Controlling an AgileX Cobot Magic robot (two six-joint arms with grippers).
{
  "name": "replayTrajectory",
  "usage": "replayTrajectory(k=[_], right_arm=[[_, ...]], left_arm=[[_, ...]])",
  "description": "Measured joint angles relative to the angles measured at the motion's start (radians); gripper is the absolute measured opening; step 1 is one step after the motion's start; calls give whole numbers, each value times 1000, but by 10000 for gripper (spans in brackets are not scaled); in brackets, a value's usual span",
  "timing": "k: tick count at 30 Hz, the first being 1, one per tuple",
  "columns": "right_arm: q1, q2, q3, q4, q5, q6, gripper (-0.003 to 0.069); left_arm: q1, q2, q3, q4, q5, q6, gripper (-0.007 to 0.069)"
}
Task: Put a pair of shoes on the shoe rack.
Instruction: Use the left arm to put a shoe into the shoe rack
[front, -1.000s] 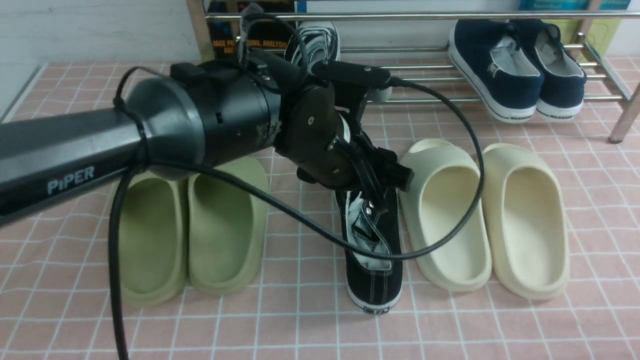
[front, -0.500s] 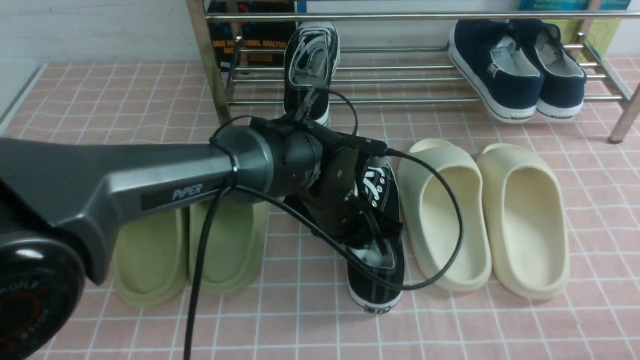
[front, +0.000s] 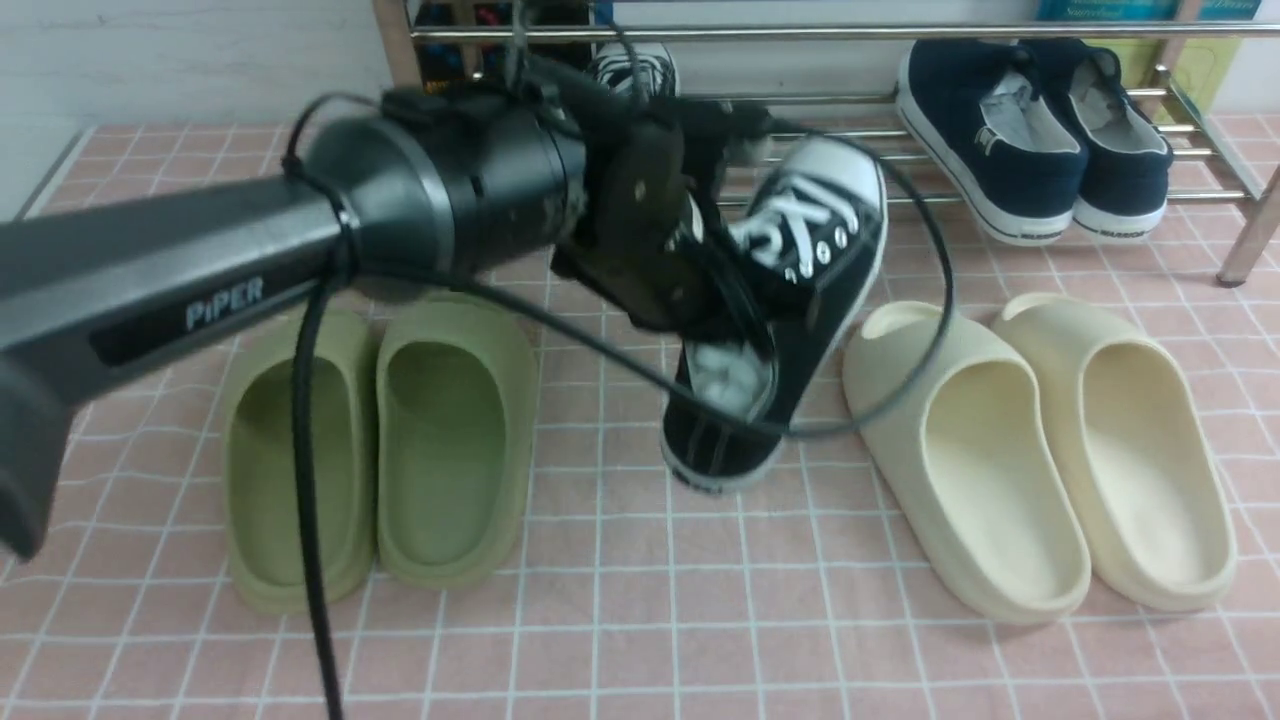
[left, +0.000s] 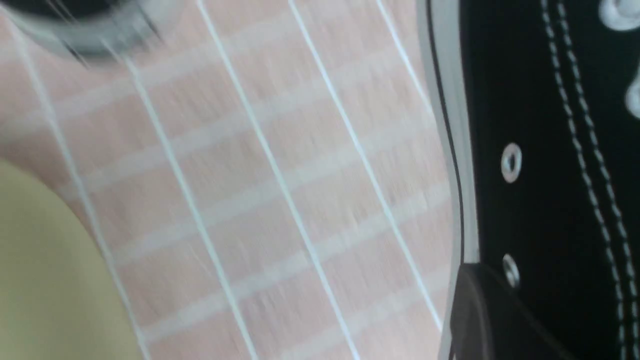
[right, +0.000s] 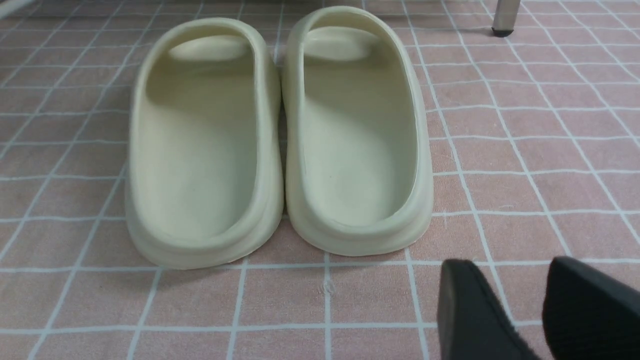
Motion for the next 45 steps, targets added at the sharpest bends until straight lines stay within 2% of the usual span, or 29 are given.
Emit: replayTrajectory(k=[2,7,13,19,23,30,33,35,36,42,45], right_arm=[[0,0,0,0,0,0,240],[0,0,0,0,0,0,240],[0,0,0,0,0,0,240],[0,0,0,0,0,0,240],[0,0,0,0,0,0,240],[0,0,0,0,0,0,240],[0,0,0,0,0,0,240],[0,0,0,0,0,0,240],[0,0,0,0,0,0,240],[0,0,0,0,0,0,240],[0,0,0,0,0,0,240]], left_arm=[[18,21,-43,-12,9,0,43],[91,178,-312,-87,101,0,43],[106,332,-529,-108,94,-31,43],[105,378,-572,-78,43,-105,43],[105,400,-572,3,-24,-193,43],[108,432,-572,67,-82,-239,52],[108,432,-572,77,-105,-246,86],[108,432,-581,83,-138,-256,147],[108,432,-581,85,-140,-256,153],[108,422,-587,89,-153,-262,323],[107,404,-587,88,-148,-262,357]])
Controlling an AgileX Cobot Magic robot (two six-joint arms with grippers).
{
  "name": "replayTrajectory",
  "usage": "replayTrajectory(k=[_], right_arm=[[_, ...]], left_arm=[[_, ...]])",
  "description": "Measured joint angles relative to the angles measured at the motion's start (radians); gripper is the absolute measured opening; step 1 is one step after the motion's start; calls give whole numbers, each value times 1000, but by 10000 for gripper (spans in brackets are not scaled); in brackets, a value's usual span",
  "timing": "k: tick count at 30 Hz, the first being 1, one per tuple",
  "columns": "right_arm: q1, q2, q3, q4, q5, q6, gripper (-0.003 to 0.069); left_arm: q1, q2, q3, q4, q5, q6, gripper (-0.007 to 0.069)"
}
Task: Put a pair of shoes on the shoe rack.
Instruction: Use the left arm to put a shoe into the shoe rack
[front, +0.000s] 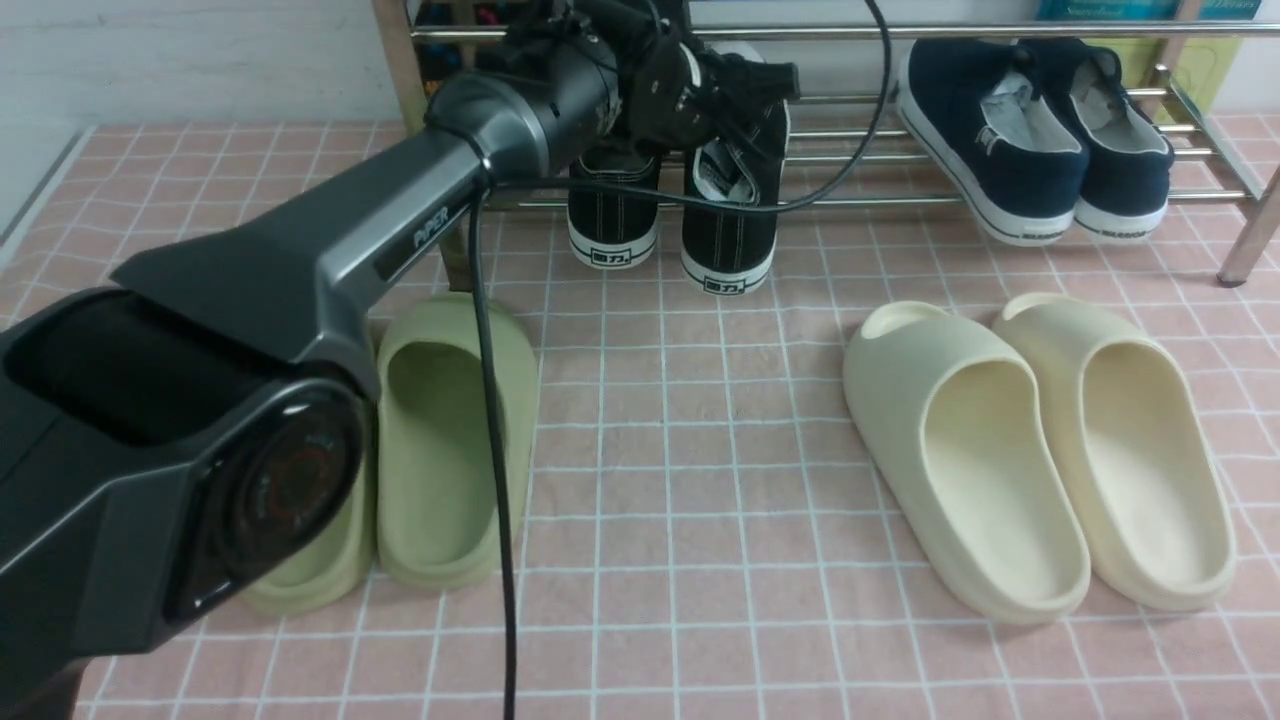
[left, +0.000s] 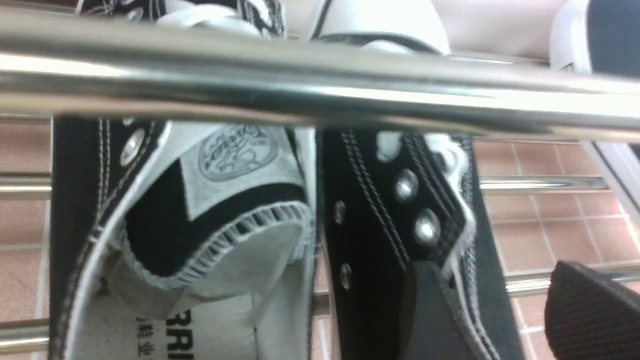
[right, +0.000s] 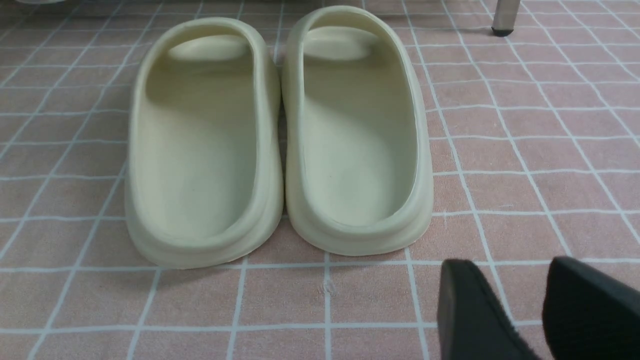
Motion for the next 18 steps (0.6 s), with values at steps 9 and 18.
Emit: replayTrajectory(k=[9,18], right_arm=[[0,0,0,1,0,0,240],[0,0,0,1,0,0,240]], left_arm=[[-1,-105,-3,-14,94,20,303],[-24,-249,-12,-48,430,325,51]])
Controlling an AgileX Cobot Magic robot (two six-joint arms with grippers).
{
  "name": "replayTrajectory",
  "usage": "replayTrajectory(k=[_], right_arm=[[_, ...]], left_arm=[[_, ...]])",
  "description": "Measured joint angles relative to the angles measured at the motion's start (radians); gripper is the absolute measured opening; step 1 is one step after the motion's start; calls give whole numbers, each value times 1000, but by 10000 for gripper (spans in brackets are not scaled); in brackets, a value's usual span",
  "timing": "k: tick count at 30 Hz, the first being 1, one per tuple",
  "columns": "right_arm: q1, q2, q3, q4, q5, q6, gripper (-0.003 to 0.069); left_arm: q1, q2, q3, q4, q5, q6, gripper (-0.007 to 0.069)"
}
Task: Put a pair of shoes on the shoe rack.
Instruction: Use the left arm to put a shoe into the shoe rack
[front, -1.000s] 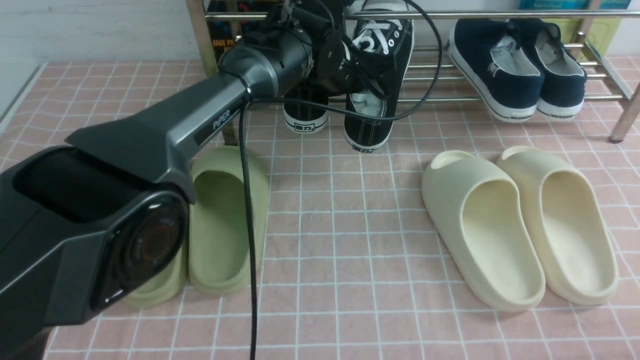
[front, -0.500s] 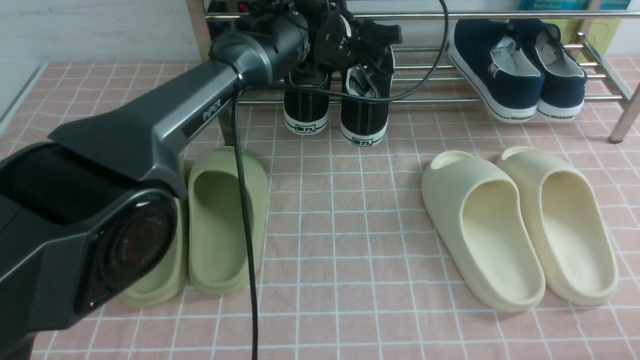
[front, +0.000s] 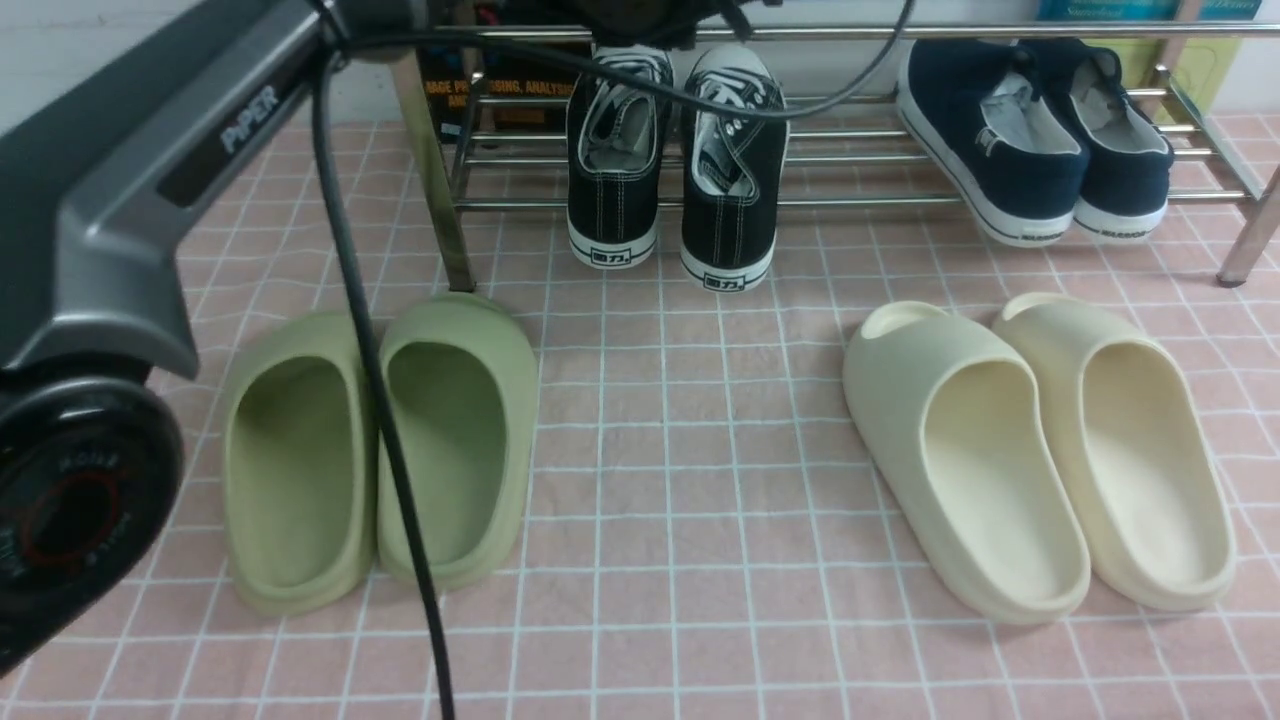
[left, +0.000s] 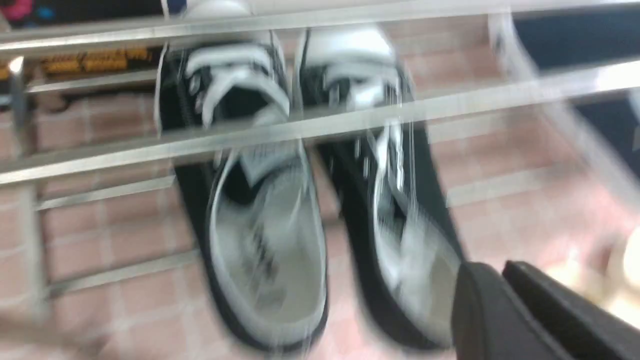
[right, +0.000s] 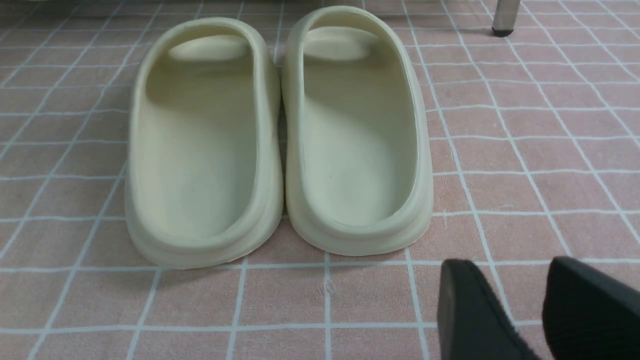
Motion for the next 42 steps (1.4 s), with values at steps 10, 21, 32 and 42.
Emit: replayTrajectory(k=[10,21,32,42], right_arm=[[0,0,0,0,0,0,240],[0,0,0,0,0,0,240],[0,0,0,0,0,0,240],[0,0,0,0,0,0,240]], left_arm=[[-49,76,119,-43,249,191,2],[-49,183,128,-41,-78,111,2],[-58,186,130,22,-189,18,4],[-57,105,130,34,-32,46,5]])
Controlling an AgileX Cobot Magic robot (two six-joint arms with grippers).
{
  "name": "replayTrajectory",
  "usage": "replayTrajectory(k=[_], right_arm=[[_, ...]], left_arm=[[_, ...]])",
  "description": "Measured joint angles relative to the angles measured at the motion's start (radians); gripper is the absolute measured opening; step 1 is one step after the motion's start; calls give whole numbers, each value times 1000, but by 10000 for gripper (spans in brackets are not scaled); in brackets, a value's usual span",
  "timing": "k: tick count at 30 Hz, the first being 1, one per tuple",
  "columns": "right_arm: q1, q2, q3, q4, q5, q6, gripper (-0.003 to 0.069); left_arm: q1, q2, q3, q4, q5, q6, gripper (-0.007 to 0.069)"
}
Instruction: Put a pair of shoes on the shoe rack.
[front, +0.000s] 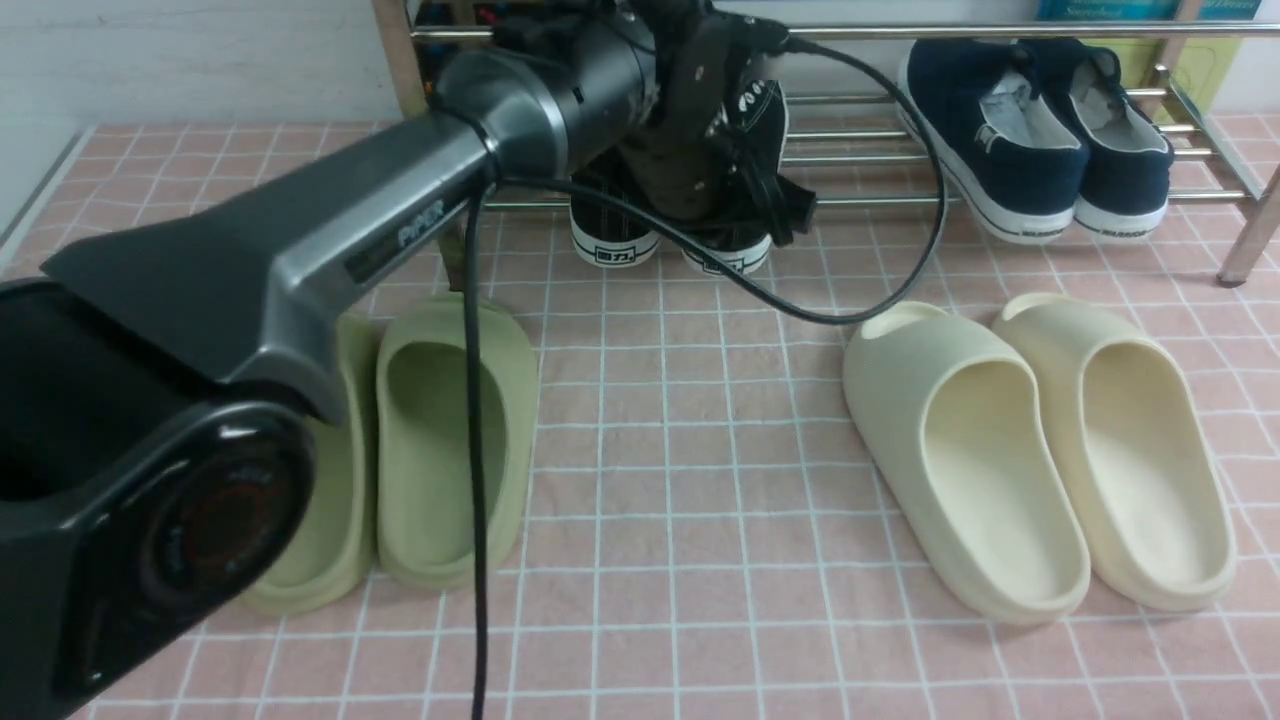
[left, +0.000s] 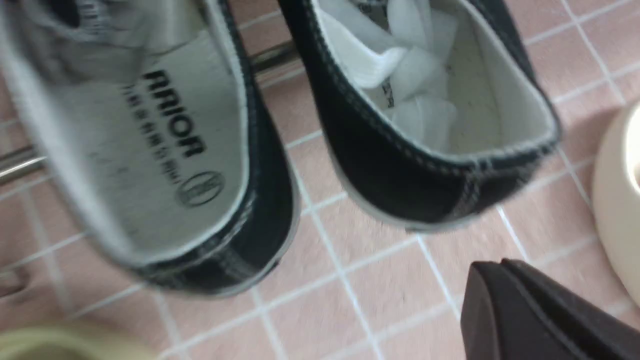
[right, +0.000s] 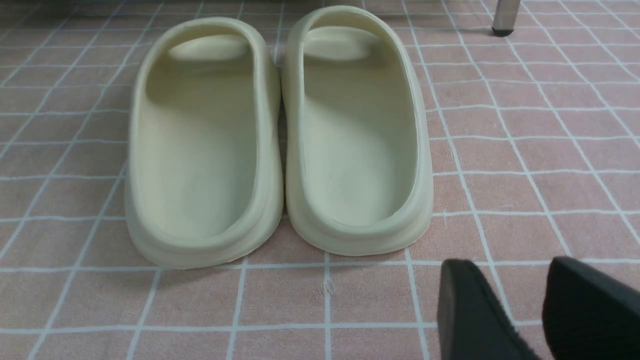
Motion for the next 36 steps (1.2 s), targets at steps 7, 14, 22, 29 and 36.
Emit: replayTrajectory(k=[7,14,22,29,36], right_arm=[[0,0,0,0,0,0,240],[0,0,0,0,0,0,240],[0,0,0,0,0,0,240],[0,0,0,0,0,0,240],[0,0,0,0,0,0,240]], left_arm=[[8,-137,-2,52,186,109,5],[62,-20,39,89,190,63,13],[60,66,47,113,12,21,18],[60,29,47,76,54,8,20],[60,-240,48,-33,331,179,22]])
